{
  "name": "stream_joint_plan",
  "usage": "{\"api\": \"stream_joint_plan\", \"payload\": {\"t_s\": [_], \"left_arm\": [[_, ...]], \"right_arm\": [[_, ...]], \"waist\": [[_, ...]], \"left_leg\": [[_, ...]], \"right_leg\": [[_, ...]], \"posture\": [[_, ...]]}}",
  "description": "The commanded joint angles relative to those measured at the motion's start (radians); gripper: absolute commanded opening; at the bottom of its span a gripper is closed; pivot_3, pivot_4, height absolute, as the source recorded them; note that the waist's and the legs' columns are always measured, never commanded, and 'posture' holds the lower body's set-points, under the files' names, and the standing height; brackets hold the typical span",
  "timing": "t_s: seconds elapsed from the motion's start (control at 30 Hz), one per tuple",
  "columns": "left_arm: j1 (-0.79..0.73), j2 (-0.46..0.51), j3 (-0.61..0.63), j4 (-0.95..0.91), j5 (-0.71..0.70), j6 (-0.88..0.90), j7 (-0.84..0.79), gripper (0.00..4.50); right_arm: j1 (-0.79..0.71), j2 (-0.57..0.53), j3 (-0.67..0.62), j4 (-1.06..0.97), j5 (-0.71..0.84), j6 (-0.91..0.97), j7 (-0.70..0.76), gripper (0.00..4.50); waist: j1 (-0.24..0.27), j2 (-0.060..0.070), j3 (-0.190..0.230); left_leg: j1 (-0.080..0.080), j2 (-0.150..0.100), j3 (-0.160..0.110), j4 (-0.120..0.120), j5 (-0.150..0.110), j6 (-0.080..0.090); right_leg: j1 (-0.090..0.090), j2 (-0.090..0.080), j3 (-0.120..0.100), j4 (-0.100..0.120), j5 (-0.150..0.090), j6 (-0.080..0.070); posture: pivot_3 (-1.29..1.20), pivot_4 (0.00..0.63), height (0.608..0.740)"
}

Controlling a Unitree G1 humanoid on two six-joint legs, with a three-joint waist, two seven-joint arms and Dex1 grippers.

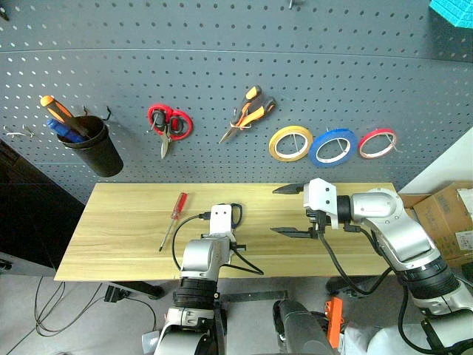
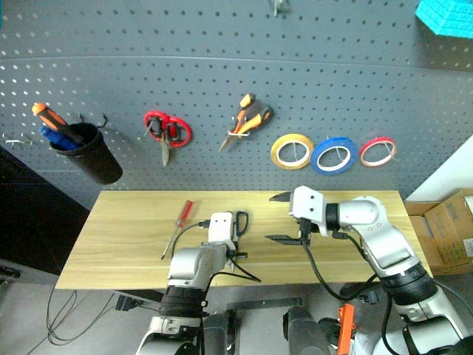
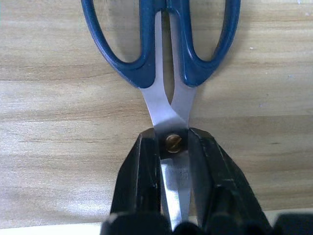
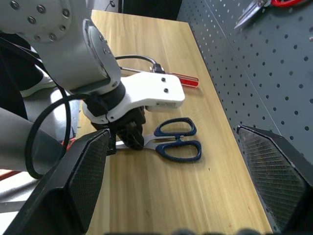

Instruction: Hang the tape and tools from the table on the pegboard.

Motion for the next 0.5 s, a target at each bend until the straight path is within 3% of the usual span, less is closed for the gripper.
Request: {"api": "stream_joint_plan", "payload": {"t_s": [0.03, 0.23, 0.5], "left_arm": [[0.036, -0.055, 0.003, 0.011, -0.003, 0.004, 0.011, 0.49], [0.043, 0.027, -0.085, -0.084, 0.016, -0.092, -0.065, 0.49], [0.165, 0.351, -0.23, -0.356, 0.154, -0.326, -0.187, 0.49]], "right_arm": [[-0.024, 0.001, -0.01, -0.007, -0.002, -0.031, 0.01, 4.5], [-0.031, 0.021, -0.019, -0.002, 0.01, -0.024, -0.005, 4.5], [-0.004, 0.088, -0.037, -0.065, 0.067, 0.03, -0.052, 4.5]], "waist": [[0.0, 0.0, 0.0], [0.0, 0.0, 0.0], [0.016, 0.001, -0.001]], "left_leg": [[0.0, 0.0, 0.0, 0.0, 0.0, 0.0], [-0.001, 0.0, 0.0, 0.0, 0.0, 0.0], [-0.013, 0.002, -0.001, -0.002, 0.0, -0.001]], "right_leg": [[0.0, 0.0, 0.0, 0.0, 0.0, 0.0], [-0.002, 0.0, 0.0, 0.0, 0.0, 0.0], [-0.014, 0.001, -0.001, 0.003, 0.004, 0.003]], "posture": [[-0.03, 0.228, 0.74], [-0.01, 0.21, 0.74], [0.08, 0.169, 0.74]]}}
